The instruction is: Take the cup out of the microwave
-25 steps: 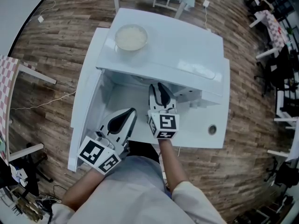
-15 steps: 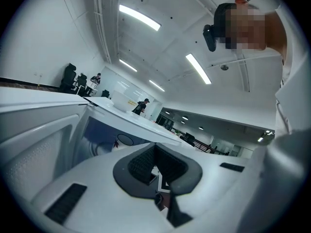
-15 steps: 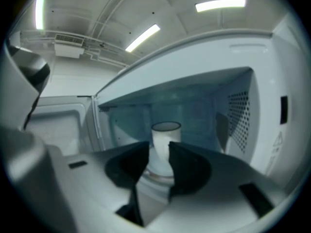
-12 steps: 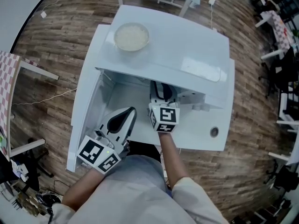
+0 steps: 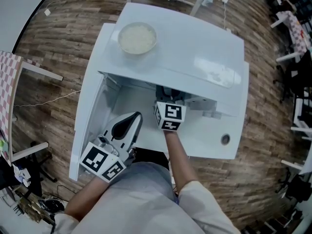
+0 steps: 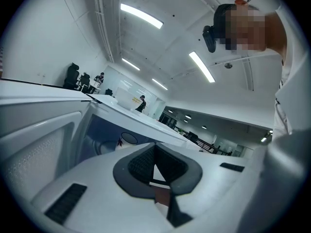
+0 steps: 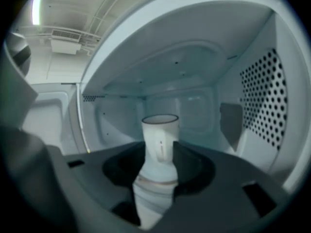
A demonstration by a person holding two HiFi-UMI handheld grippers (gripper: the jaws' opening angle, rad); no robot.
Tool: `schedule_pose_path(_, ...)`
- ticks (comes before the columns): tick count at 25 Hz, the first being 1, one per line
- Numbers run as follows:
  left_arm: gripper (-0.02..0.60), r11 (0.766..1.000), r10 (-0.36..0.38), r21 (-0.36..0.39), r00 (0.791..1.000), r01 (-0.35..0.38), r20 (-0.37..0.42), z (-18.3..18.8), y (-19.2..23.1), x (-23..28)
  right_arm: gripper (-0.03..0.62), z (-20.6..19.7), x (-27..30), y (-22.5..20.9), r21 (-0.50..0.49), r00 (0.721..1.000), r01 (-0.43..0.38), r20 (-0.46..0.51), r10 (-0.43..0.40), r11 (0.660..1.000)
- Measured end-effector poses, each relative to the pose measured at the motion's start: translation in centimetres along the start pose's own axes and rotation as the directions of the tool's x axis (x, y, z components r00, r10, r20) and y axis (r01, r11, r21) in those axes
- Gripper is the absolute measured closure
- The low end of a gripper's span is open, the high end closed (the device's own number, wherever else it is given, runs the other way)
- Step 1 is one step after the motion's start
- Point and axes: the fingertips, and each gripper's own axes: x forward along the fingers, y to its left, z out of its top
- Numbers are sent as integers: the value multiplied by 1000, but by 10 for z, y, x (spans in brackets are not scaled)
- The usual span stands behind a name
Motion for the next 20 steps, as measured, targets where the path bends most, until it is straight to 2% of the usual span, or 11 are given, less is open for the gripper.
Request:
schedule_pose_path(13, 572, 1000, 30, -2, 1000, -30, 1, 2, 10, -5, 422, 1, 23, -3, -8, 1000, 24, 7, -24, 1000)
schedule_pose_path(15, 572, 999, 34, -3, 999, -34, 2, 2, 11, -8, 439, -1, 23, -3, -20, 1000, 31, -1, -31, 999)
schedule_pose_path(17, 571, 999, 34, -7, 999, -34, 2, 2, 11, -8, 503, -2, 23, -3, -33, 999, 43, -7, -43, 999)
schedule_pose_path(20, 571, 999, 33, -10, 999, -33, 0, 0, 11, -10, 511, -1, 23, -1, -47, 998, 55, -1, -55, 997)
